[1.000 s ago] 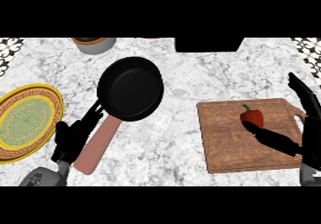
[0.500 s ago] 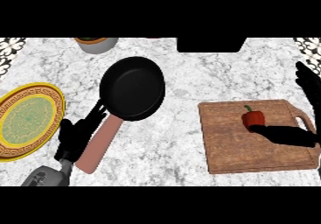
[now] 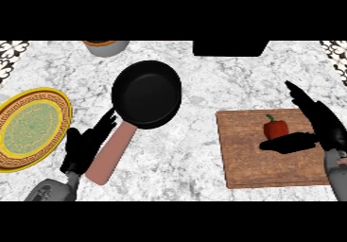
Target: Pick the bell pepper from the cutting board and place it in the pot
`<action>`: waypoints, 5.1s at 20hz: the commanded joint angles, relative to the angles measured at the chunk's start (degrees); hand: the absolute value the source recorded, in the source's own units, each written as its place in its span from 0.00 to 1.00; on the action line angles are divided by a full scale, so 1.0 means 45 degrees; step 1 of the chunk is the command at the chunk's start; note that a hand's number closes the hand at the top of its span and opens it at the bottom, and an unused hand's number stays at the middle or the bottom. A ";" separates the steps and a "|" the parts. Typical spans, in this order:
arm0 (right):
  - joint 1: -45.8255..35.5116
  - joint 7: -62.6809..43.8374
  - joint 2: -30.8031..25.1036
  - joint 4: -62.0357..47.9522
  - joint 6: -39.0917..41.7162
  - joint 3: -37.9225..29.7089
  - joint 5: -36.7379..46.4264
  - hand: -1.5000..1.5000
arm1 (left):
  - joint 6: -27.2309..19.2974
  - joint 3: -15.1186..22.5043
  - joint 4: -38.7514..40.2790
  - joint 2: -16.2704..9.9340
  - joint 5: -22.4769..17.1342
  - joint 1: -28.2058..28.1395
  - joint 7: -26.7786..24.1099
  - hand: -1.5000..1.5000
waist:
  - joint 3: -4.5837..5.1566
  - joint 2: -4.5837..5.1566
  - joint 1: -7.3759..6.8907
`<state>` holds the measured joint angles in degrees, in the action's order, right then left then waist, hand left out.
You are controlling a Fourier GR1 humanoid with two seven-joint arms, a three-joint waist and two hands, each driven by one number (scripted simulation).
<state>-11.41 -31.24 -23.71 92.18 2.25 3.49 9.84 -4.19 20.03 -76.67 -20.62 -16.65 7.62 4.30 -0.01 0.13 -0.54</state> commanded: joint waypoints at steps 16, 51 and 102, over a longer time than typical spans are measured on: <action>0.1260 0.6004 0.0352 -0.3710 0.1437 -0.2363 -0.0364 0.00 | 0.1407 -0.1695 -0.0680 0.0583 0.0917 -0.0334 0.1019 0.50 | -0.0003 -0.0033 0.0122; -0.2092 1.4555 0.2341 -1.3162 0.1038 -0.3645 -0.0619 1.00 | 0.1985 -0.2465 -0.0006 0.2173 0.2461 -0.0023 0.1185 0.50 | -0.0011 0.0009 0.0014; -1.1285 0.1744 0.5258 -0.7871 -0.0095 0.2921 0.6500 1.00 | 0.2833 -0.3076 0.0497 0.2870 0.3483 -0.0368 0.0473 0.50 | 0.0019 0.0068 -0.0255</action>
<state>-56.32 -23.43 -0.73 65.28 3.72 14.02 38.66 8.24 5.77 -77.89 -8.63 -1.76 6.08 8.74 0.05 0.30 -1.51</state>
